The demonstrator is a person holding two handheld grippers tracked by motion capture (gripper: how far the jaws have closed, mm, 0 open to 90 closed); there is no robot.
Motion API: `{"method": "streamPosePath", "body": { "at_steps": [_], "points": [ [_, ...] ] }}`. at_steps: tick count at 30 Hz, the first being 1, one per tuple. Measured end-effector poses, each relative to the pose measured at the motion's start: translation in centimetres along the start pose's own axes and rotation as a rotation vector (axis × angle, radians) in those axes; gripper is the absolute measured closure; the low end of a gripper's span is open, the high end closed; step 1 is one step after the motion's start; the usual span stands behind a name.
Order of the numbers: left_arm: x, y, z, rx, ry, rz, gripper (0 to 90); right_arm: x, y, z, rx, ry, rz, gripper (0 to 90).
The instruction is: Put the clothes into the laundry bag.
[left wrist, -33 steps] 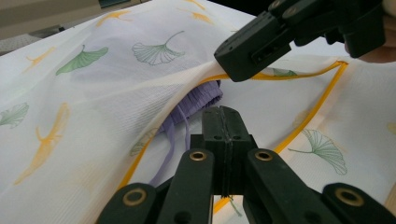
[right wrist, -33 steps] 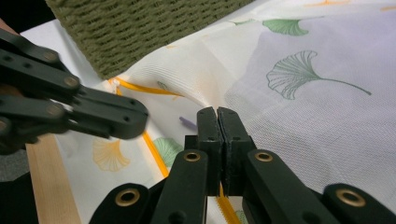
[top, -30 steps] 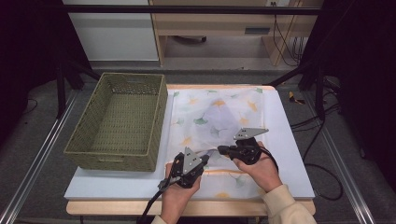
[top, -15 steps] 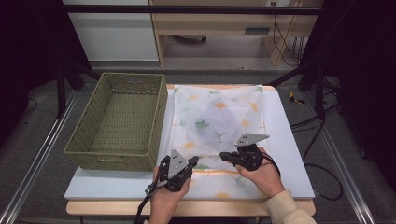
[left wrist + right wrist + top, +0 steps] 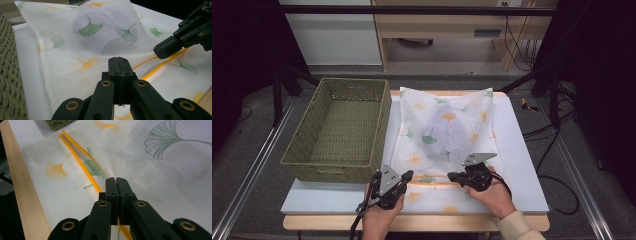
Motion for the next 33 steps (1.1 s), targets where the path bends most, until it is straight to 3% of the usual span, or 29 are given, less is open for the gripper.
{"method": "streamPosePath", "body": {
  "at_steps": [5,12,20,26,33],
  "points": [
    [-0.4,-0.1,-0.6,-0.008,-0.026,0.008,89.9,0.0,0.7,-0.7,-0.016,0.006,0.003,89.0],
    [-0.6,-0.2,-0.9,-0.008,-0.023,0.017,89.8,-0.1,1.1,-0.9,-0.036,0.001,-0.005,89.0],
    [-1.0,-0.6,-1.8,-0.014,-0.030,0.038,89.2,-0.6,1.8,-1.1,-0.095,-0.030,-0.037,88.9],
    [-1.3,-1.1,-2.3,-0.013,-0.031,0.059,83.8,-0.6,1.7,-1.2,-0.112,-0.030,-0.028,88.9],
    [-1.5,-2.0,-2.7,-0.006,-0.014,0.101,71.3,-0.6,1.7,-1.2,-0.107,-0.023,-0.024,88.7]
  ]
}}
Point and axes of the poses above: each handheld gripper's, and its own axes: y roughly forward along the jaws, z roughly out of its top, x roughly to its right, the point moved 2 cm from there along y, roughly forward along the jaws, and after that the axes turned 13 degrees about z, right-handed, at the moved point
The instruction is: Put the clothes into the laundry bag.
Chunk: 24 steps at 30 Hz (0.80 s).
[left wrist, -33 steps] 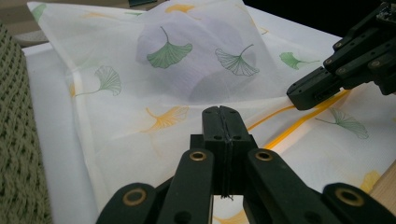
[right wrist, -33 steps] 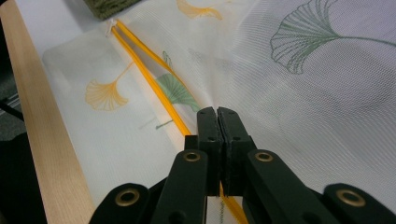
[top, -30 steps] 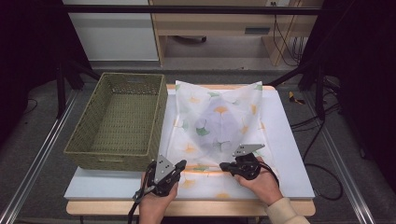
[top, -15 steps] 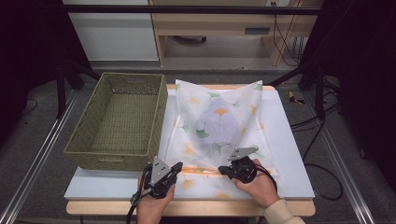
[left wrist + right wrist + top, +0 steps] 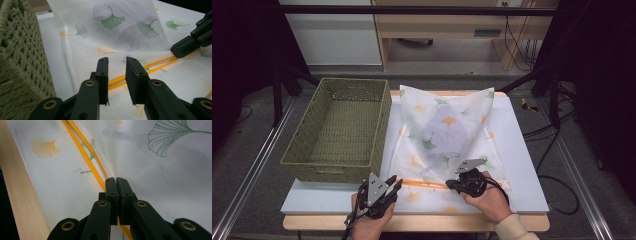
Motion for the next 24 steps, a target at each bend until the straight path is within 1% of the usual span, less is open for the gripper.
{"method": "streamPosePath", "body": {
  "at_steps": [5,8,10,14,19,24],
  "points": [
    [0.2,-0.5,-0.6,-0.012,0.024,0.010,65.6,0.1,0.0,0.1,0.005,0.008,0.001,88.1],
    [0.1,-0.6,-0.9,-0.018,0.015,0.013,61.6,0.1,0.1,0.1,0.005,0.013,-0.003,87.1],
    [-0.1,-0.7,-1.0,-0.017,0.002,0.021,58.6,0.1,0.1,0.1,0.005,0.013,-0.005,87.0],
    [-0.4,-1.0,-1.2,-0.011,-0.002,0.044,52.3,0.2,0.0,0.2,0.011,0.012,-0.005,84.7],
    [-0.7,-1.2,-1.5,-0.014,-0.010,0.053,48.9,0.2,0.0,0.2,0.016,0.013,-0.003,81.8],
    [-0.9,-1.3,-1.6,-0.017,-0.005,0.056,46.6,0.1,0.1,0.3,0.023,0.010,-0.011,76.2]
  ]
}}
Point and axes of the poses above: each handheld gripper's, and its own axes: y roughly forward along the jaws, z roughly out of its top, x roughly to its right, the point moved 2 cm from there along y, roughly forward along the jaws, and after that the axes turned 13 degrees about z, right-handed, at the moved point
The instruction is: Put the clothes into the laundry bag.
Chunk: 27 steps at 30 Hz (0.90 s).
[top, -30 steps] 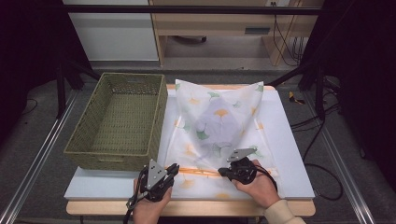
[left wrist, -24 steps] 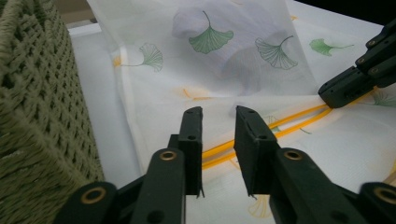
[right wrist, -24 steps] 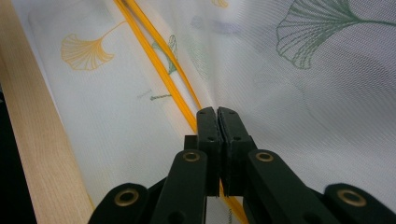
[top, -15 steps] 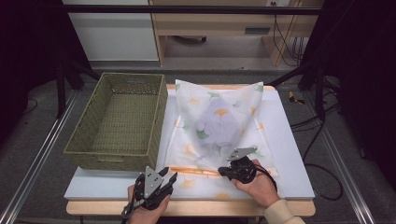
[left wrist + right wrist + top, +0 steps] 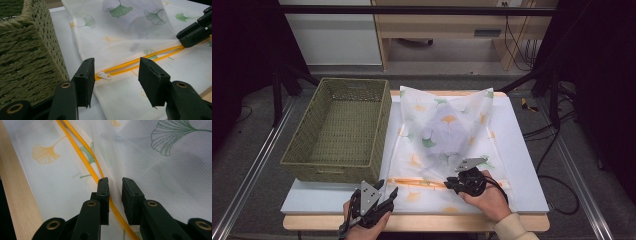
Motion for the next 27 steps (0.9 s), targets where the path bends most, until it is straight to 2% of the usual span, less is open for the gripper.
{"method": "streamPosePath", "body": {
  "at_steps": [6,9,17,18,23,27],
  "points": [
    [-0.1,-0.1,-0.2,-0.001,-0.001,0.000,44.1,-0.1,0.0,0.1,0.013,-0.004,-0.001,68.5],
    [0.0,-0.1,-0.3,-0.002,0.012,-0.005,42.5,-0.2,0.0,0.2,0.012,-0.018,-0.003,64.0],
    [0.1,-0.2,-0.7,-0.009,0.015,-0.012,36.7,-0.5,-0.2,0.3,0.036,-0.032,-0.035,52.3],
    [0.1,-0.1,-1.0,-0.014,0.013,-0.015,36.0,-0.6,-0.4,0.3,0.049,-0.045,-0.052,46.7],
    [0.3,0.1,-1.4,-0.032,0.014,-0.030,30.5,-1.1,-1.2,0.4,0.091,-0.065,-0.111,33.0],
    [0.3,0.3,-1.5,-0.041,0.014,-0.036,27.0,-1.5,-2.0,0.4,0.131,-0.077,-0.148,26.1]
  ]
}}
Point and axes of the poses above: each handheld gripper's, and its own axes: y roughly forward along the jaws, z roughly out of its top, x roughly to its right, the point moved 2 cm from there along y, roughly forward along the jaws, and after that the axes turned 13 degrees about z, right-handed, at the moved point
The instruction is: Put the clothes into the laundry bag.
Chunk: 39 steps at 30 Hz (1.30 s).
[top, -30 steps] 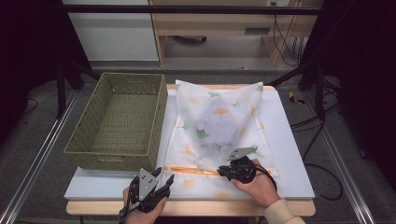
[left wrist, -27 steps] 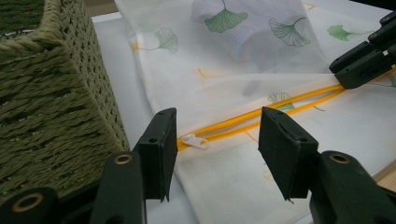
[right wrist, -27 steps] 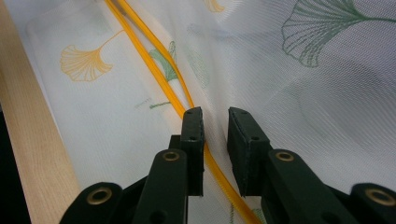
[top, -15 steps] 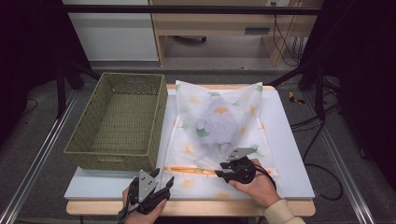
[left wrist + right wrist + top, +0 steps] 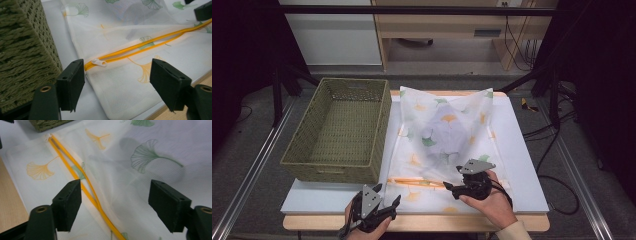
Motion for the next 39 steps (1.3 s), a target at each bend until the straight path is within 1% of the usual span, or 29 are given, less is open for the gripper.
{"method": "streamPosePath", "body": {
  "at_steps": [2,5,9,13,16,18,19,21,24,25,28,29,30,31,34,35,37,39],
  "points": [
    [0.0,0.2,-0.1,-0.005,-0.004,-0.008,24.6,-0.1,-1.0,0.0,0.025,-0.014,-0.040,20.1],
    [0.1,0.4,-0.2,-0.016,0.001,-0.015,22.7,0.0,-1.7,-0.2,0.047,-0.018,-0.065,17.7],
    [0.1,0.6,-0.5,-0.022,-0.001,-0.023,19.2,-0.1,-2.9,-0.5,0.076,-0.024,-0.118,17.6],
    [0.2,0.8,-0.6,-0.023,0.002,-0.044,17.0,0.1,-4.1,-1.3,0.095,-0.015,-0.174,18.5],
    [0.2,0.9,-0.7,-0.025,-0.001,-0.047,16.5,0.3,-4.8,-2.0,0.101,-0.006,-0.205,18.1],
    [0.1,1.0,-0.7,-0.026,-0.010,-0.039,16.5,0.6,-5.4,-2.6,0.105,0.010,-0.226,16.0],
    [0.1,1.1,-0.7,-0.026,-0.022,-0.039,16.5,0.6,-5.7,-2.8,0.111,0.016,-0.234,15.9],
    [0.0,1.2,-0.8,-0.032,-0.031,-0.038,16.6,0.8,-6.4,-3.3,0.123,0.023,-0.255,15.6],
    [0.0,1.3,-1.0,-0.032,-0.042,-0.048,17.6,0.9,-7.4,-4.1,0.148,0.030,-0.298,14.7],
    [0.0,1.3,-1.0,-0.029,-0.045,-0.056,18.0,0.9,-7.6,-4.4,0.154,0.037,-0.305,14.3],
    [0.1,1.5,-1.1,-0.025,-0.035,-0.056,18.4,0.8,-8.2,-5.7,0.163,0.051,-0.328,14.4],
    [0.1,1.5,-1.1,-0.021,-0.039,-0.056,18.5,0.8,-8.4,-6.2,0.162,0.051,-0.350,15.0],
    [0.0,1.5,-1.1,-0.021,-0.039,-0.058,18.7,0.8,-8.7,-6.8,0.170,0.062,-0.373,16.0],
    [0.0,1.6,-1.1,-0.023,-0.037,-0.055,19.3,0.9,-8.8,-7.2,0.175,0.067,-0.383,16.5],
    [-0.1,1.8,-1.2,-0.031,-0.045,-0.060,19.3,1.2,-9.4,-8.6,0.196,0.105,-0.416,19.0],
    [-0.1,1.9,-1.2,-0.041,-0.044,-0.061,19.3,1.2,-9.6,-9.1,0.206,0.119,-0.430,19.3],
    [0.0,2.0,-1.2,-0.052,-0.047,-0.060,19.3,1.4,-9.9,-9.7,0.222,0.129,-0.447,19.3],
    [0.0,2.2,-1.2,-0.059,-0.040,-0.054,19.2,1.4,-10.2,-10.1,0.229,0.150,-0.458,19.3]
  ]
}}
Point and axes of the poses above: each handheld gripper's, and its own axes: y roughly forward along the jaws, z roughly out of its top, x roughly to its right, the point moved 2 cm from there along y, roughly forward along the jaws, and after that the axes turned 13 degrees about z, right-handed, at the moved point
